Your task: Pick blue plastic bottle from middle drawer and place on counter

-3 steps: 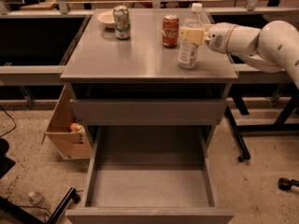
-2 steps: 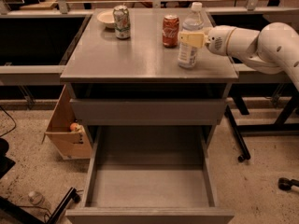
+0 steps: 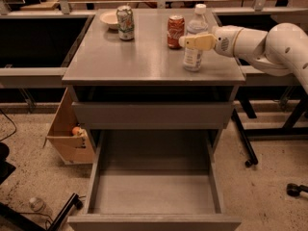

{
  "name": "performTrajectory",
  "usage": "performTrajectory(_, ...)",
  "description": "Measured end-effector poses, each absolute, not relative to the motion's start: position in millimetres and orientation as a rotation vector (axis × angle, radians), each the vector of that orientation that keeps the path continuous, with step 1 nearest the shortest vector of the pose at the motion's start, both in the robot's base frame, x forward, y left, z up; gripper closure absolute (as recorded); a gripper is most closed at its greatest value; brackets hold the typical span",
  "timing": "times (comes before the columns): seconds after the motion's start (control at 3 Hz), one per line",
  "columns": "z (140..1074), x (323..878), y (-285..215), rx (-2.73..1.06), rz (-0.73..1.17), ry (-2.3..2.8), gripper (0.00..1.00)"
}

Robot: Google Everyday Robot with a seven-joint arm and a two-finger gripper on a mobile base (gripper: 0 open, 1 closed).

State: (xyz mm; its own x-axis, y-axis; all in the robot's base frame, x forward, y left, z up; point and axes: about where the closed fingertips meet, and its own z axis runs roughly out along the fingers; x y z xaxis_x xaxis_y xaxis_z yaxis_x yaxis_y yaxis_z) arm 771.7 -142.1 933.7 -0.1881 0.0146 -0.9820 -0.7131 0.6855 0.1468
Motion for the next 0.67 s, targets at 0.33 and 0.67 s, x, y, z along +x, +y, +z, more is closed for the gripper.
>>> performTrajectory(0.33,943,772,-152,-0.590,0.753,1.659,0.00)
performTrajectory(0.67,960,770,-189,-0.591,0.788,1.704,0.00)
